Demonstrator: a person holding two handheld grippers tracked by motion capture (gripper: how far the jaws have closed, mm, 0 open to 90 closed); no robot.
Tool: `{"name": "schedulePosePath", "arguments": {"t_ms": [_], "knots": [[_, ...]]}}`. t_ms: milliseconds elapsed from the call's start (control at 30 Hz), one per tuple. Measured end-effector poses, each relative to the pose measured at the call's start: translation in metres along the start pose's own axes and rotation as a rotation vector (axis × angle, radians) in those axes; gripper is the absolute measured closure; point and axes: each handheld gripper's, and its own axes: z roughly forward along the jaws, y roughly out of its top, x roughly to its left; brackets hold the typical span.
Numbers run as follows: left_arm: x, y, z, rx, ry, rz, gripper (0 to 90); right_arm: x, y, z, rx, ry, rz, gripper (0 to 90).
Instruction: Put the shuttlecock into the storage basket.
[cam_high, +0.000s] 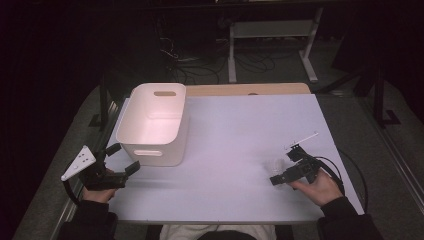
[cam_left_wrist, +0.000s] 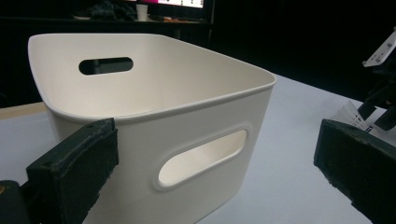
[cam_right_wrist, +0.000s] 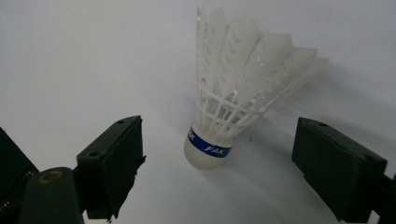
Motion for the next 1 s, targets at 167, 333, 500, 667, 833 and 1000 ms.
{"name": "schedulePosePath", "arguments": {"t_ms": [167, 333, 500, 667, 833, 1000], "knots": [[-0.0002, 0.0, -0.0002, -0.001, 0.001, -0.001, 0.0, 0.0002, -0.0007, 0.0013, 0.0, 0.001, 0.006, 17.7], [-0.0002, 0.0, -0.0003, -0.001, 0.002, -0.002, 0.0, 0.0002, -0.0015, 0.0019, 0.004, -0.004, 0.011, 22.6], [-0.0002, 0.0, -0.0005, -0.001, 0.002, 0.0, 0.0, 0.0013, -0.0025, 0.0015, 0.007, -0.007, 0.014, 28.5], [-0.0003, 0.0, -0.0005, -0.001, 0.002, 0.0, 0.0, 0.0003, -0.0029, 0.0012, 0.005, -0.005, 0.035, 38.8], [-0.0003, 0.0, -0.0005, -0.002, 0.002, 0.0, 0.0, -0.0002, -0.0015, 0.0023, 0.011, -0.005, 0.05, 43.1], [-0.0002, -0.0001, -0.0004, -0.002, 0.002, 0.001, 0.0, 0.0022, 0.0001, 0.0059, 0.023, -0.009, 0.047, 48.0]]}}
